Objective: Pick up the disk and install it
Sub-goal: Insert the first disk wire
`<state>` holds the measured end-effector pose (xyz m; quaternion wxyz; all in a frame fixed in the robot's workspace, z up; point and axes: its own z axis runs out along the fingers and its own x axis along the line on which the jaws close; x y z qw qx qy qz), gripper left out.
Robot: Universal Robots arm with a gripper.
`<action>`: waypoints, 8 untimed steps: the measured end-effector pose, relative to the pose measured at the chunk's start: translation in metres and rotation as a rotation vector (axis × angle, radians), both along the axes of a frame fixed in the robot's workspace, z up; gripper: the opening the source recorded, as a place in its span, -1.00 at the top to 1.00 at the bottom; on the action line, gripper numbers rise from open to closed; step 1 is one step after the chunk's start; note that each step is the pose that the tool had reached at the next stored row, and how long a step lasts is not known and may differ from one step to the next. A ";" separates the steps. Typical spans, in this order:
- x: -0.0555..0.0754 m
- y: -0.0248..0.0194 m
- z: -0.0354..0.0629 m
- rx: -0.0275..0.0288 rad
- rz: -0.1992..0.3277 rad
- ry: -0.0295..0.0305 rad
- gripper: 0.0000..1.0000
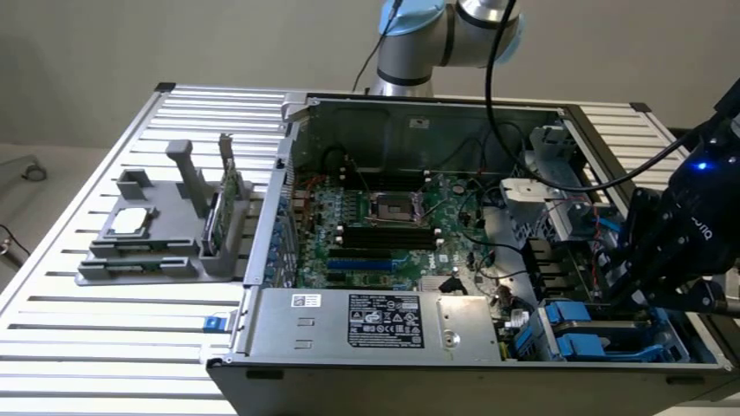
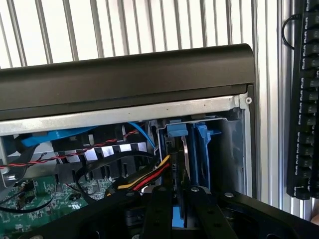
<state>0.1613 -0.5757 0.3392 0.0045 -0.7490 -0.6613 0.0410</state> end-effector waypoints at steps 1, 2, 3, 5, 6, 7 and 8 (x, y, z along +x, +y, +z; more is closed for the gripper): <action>0.000 0.0000 0.0001 -0.0001 0.000 0.0005 0.67; 0.001 0.0000 0.0001 -0.0001 0.000 0.0009 0.67; 0.001 0.0000 0.0001 -0.0002 0.000 0.0014 0.67; 0.002 0.0000 0.0000 -0.0001 0.000 0.0024 0.67; 0.003 0.0000 0.0000 -0.0001 0.000 0.0031 0.67; 0.003 0.0000 -0.0001 -0.0001 0.000 0.0038 0.67; 0.003 0.0000 -0.0002 0.0000 0.000 0.0046 0.67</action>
